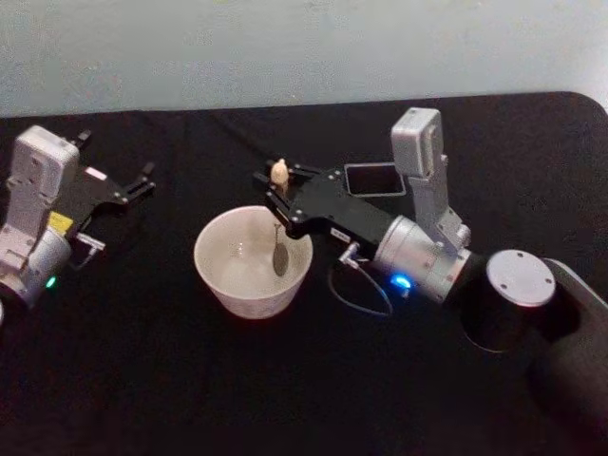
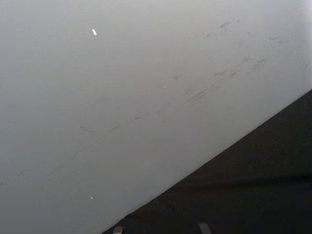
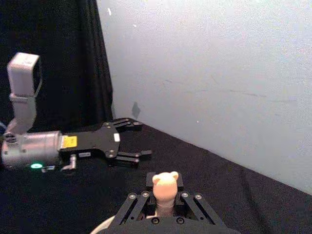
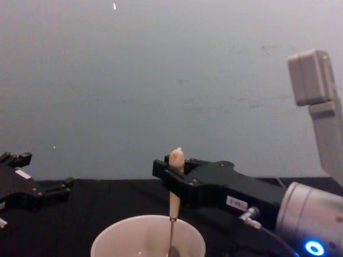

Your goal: Pick up the stirring spoon with one hand, stir inside the cup, then place it back in its original position.

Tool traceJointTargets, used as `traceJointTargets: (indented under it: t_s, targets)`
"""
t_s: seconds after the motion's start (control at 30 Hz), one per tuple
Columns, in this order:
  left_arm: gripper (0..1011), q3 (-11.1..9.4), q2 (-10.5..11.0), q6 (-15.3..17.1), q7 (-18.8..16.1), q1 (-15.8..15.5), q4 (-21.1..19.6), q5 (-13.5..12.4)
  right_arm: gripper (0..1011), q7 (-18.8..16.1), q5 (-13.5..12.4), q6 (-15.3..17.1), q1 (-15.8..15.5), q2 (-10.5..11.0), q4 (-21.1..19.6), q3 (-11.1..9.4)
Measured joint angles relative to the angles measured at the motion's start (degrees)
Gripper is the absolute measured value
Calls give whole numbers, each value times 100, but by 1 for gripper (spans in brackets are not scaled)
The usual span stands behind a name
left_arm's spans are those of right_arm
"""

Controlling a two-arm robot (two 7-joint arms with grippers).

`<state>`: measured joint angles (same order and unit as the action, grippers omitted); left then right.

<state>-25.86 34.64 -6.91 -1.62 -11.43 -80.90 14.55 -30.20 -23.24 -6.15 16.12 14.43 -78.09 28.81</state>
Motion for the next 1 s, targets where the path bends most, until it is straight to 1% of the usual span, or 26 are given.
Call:
traceJointTargets:
  t_s: [0.17,0.27,0.43,0.67,0.87,0.9,1.0]
  targets:
    - [1001,0,0,0,0,0,0,0,195,-70,-80,38,-143,140,-218,-1]
    - [1001,0,0,0,0,0,0,0,195,-105,-117,54,-240,226,-368,32]
    - [1001,0,0,0,0,0,0,0,195,-121,-146,72,-314,263,-513,100]
    - [1001,0,0,0,0,0,0,0,195,-68,-118,82,-296,181,-539,227]
    - [1001,0,0,0,0,0,0,0,195,36,0,80,-181,8,-374,349]
    - [1001,0,0,0,0,0,0,0,195,36,0,80,-181,8,-374,349]
    - [1001,0,0,0,0,0,0,0,195,99,60,72,-91,-101,-239,378]
